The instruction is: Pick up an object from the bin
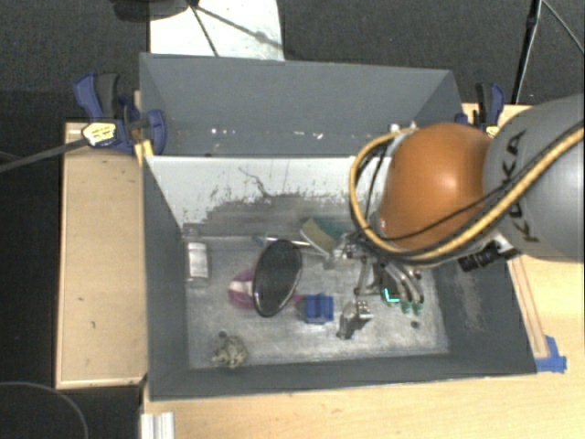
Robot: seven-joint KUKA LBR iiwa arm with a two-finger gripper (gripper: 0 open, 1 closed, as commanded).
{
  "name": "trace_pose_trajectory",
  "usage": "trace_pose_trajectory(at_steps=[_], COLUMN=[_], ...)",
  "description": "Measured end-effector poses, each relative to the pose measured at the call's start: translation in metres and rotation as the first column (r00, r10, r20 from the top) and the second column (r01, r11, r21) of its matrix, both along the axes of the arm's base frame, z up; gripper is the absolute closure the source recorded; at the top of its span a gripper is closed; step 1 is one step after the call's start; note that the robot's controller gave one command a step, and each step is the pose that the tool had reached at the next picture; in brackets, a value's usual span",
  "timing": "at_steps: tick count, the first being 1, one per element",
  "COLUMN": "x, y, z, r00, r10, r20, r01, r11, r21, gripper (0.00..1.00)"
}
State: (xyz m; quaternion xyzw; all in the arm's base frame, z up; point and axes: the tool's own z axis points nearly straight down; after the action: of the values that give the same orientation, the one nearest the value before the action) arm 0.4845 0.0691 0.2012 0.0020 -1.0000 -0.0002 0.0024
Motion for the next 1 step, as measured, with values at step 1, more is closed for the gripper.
trace_pose_trajectory(at_steps=[1], x=[0.0484], y=[0.0014], z=[-0.1300], r00=[0.976], r10=[-0.217], r20=[0.011], r01=[0.217], r11=[0.976], r21=[0.003], gripper=[0.00])
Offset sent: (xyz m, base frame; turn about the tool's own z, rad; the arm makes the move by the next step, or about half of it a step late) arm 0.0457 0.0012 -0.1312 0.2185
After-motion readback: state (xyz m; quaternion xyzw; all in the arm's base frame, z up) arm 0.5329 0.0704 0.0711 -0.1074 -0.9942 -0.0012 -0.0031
